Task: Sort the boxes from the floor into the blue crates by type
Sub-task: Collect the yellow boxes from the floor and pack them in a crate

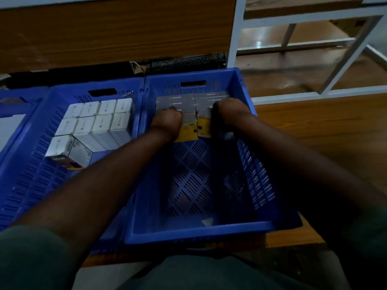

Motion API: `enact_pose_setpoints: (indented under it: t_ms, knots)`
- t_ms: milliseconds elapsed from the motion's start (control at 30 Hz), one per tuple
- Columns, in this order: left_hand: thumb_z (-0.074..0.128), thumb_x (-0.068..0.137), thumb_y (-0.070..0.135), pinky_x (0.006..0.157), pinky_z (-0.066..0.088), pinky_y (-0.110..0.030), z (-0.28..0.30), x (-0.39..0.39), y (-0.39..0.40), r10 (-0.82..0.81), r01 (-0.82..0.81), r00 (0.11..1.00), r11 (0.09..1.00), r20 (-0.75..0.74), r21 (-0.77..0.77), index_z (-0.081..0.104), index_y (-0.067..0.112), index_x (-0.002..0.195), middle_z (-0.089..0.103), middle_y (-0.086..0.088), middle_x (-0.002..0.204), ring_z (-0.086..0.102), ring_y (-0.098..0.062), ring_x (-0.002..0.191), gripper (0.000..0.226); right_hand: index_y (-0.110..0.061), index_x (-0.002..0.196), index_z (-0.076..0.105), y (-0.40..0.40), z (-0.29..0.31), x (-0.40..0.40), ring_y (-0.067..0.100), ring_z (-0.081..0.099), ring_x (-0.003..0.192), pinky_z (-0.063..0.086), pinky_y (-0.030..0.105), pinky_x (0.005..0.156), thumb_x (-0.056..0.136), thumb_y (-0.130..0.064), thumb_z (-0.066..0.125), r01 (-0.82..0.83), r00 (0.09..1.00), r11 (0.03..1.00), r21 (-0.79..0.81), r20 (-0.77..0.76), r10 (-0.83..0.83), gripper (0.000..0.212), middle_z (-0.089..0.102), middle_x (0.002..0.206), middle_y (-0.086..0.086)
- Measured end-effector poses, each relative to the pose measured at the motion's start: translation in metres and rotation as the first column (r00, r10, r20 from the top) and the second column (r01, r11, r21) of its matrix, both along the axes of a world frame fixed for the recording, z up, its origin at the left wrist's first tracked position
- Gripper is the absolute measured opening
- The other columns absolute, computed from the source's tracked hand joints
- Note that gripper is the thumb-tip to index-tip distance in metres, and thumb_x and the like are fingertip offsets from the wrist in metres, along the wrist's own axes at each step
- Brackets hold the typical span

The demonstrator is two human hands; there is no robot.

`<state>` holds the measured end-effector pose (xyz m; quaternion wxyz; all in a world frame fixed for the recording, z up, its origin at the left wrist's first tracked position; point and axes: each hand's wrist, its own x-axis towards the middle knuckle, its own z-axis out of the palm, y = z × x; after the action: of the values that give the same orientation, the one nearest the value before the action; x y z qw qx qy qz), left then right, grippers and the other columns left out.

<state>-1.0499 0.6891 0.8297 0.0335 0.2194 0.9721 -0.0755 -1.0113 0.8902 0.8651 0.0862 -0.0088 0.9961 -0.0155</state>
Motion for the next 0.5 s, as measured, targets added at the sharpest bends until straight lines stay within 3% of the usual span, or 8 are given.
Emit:
enact_pose_setpoints:
  t_ms: [233, 367, 500]
  knots:
    - [0.06, 0.091, 0.003, 0.084, 0.054, -0.047, 0.004, 0.004, 0.011, 0.016, -0.02, 0.999, 0.997, -0.05, -0.072, 0.061, 0.004, 0.123, 0.055, -0.019, 0.127, 0.059, -0.039, 0.112, 0.032, -0.013, 0.115, 0.068, 0.006, -0.011, -0.018, 0.034, 0.064, 0.111, 0.056, 0.047, 0.091, 0.097, -0.024, 0.059, -0.121, 0.992, 0.99, 0.076, -0.028, 0.123, 0.023, 0.067, 0.119, 0.014]
    - [0.059, 0.089, -0.002, 0.084, 0.055, -0.047, -0.003, 0.008, 0.015, -0.019, 0.016, 0.999, 0.998, -0.036, -0.062, 0.056, 0.004, 0.127, 0.05, -0.018, 0.131, 0.056, -0.039, 0.114, 0.038, -0.022, 0.138, 0.057, 0.01, -0.022, -0.021, 0.038, 0.056, 0.123, 0.052, 0.051, 0.09, 0.103, -0.028, 0.053, -0.261, 0.962, 0.945, 0.196, -0.027, 0.271, 0.036, 0.057, 0.138, 0.01]
    - [0.062, 0.089, 0.0, 0.082, 0.057, -0.048, -0.01, 0.003, 0.009, 0.003, -0.001, 0.999, 0.999, -0.048, 0.038, 0.053, 0.008, 0.127, 0.047, -0.018, 0.132, 0.056, -0.039, 0.113, 0.04, -0.013, 0.14, 0.049, 0.013, -0.027, -0.023, 0.041, 0.051, 0.125, 0.052, 0.053, 0.089, 0.104, -0.023, 0.052, -0.175, 0.979, 0.982, 0.078, -0.089, 0.181, 0.038, 0.044, 0.14, 0.017]
